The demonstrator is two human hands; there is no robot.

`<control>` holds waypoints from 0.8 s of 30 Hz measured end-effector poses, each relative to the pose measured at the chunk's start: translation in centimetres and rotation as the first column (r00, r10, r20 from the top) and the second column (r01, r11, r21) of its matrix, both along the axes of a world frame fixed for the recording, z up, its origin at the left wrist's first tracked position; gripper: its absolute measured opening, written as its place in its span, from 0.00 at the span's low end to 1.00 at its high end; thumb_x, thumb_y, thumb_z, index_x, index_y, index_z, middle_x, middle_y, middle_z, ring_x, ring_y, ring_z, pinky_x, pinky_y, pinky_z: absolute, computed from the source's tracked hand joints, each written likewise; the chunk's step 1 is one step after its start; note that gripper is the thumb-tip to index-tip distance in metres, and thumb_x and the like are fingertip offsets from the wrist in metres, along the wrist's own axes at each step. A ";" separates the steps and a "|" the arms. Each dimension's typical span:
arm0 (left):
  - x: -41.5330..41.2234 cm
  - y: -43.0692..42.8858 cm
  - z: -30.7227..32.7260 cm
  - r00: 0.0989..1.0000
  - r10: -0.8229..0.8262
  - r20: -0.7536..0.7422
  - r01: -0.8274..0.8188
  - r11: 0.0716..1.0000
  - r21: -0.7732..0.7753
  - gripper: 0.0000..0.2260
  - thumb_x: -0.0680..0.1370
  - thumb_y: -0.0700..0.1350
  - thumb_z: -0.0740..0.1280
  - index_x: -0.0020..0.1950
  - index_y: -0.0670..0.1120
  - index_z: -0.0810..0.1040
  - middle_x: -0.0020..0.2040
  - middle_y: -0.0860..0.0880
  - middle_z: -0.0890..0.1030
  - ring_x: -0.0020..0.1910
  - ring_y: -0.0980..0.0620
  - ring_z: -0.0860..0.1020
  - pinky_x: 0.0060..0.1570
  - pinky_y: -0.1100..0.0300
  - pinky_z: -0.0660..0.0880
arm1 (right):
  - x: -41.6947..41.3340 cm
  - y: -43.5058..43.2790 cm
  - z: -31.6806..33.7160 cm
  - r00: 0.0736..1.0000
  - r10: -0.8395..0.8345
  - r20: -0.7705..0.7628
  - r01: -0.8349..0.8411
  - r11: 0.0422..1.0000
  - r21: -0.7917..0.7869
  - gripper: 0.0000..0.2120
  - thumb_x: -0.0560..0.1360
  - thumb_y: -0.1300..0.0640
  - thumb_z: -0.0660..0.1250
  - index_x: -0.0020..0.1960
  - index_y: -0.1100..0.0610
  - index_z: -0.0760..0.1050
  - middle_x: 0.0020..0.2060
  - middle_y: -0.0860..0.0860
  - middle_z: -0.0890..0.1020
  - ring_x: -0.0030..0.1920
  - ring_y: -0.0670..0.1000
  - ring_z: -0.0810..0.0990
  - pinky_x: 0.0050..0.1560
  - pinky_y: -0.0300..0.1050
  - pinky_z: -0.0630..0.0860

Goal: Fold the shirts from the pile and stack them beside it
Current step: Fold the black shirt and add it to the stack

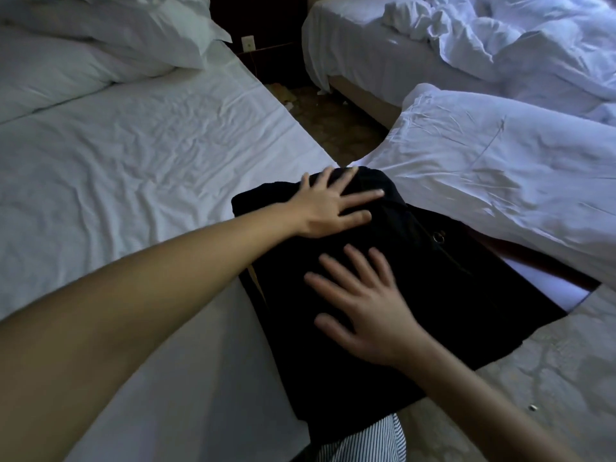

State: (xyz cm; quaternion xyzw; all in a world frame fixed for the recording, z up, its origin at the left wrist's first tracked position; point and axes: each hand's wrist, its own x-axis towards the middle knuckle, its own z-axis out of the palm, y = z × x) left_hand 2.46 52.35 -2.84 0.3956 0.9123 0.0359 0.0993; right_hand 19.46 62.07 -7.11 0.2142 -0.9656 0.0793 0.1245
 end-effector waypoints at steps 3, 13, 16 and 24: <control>-0.1 1.3 -4.0 0.998 -0.051 0.020 0.051 0.999 0.000 0.22 0.79 0.65 0.46 0.72 0.72 0.44 0.79 0.52 0.40 0.76 0.39 0.43 0.69 0.33 0.42 | 0.5 -0.3 -2.7 0.987 0.139 0.078 -0.147 0.984 0.104 0.25 0.80 0.39 0.41 0.70 0.42 0.66 0.69 0.48 0.72 0.70 0.61 0.67 0.68 0.63 0.53; -1.7 1.4 -6.9 0.999 -0.027 0.026 0.023 0.987 0.156 0.32 0.69 0.70 0.36 0.73 0.70 0.49 0.79 0.55 0.50 0.77 0.46 0.50 0.72 0.40 0.44 | -1.0 0.0 -4.0 0.982 0.151 0.110 -0.140 0.985 -0.103 0.21 0.78 0.44 0.50 0.70 0.40 0.65 0.69 0.44 0.71 0.72 0.54 0.64 0.71 0.58 0.50; -0.5 0.8 -6.3 1.000 0.019 -0.008 -0.017 0.981 0.196 0.32 0.70 0.68 0.34 0.75 0.67 0.49 0.79 0.54 0.49 0.77 0.46 0.49 0.73 0.42 0.42 | -0.7 0.0 -3.7 0.978 0.162 0.135 -0.145 0.981 -0.128 0.21 0.78 0.45 0.51 0.70 0.42 0.66 0.69 0.44 0.71 0.72 0.52 0.64 0.72 0.56 0.50; 4.0 -4.3 -5.7 0.981 0.064 -0.184 -0.066 0.998 -0.006 0.24 0.83 0.54 0.43 0.77 0.53 0.38 0.79 0.48 0.41 0.77 0.50 0.41 0.74 0.51 0.36 | 0.0 -0.4 -2.3 0.970 0.158 0.186 -0.147 0.987 -0.070 0.23 0.81 0.43 0.41 0.71 0.43 0.63 0.69 0.43 0.70 0.72 0.50 0.63 0.72 0.54 0.47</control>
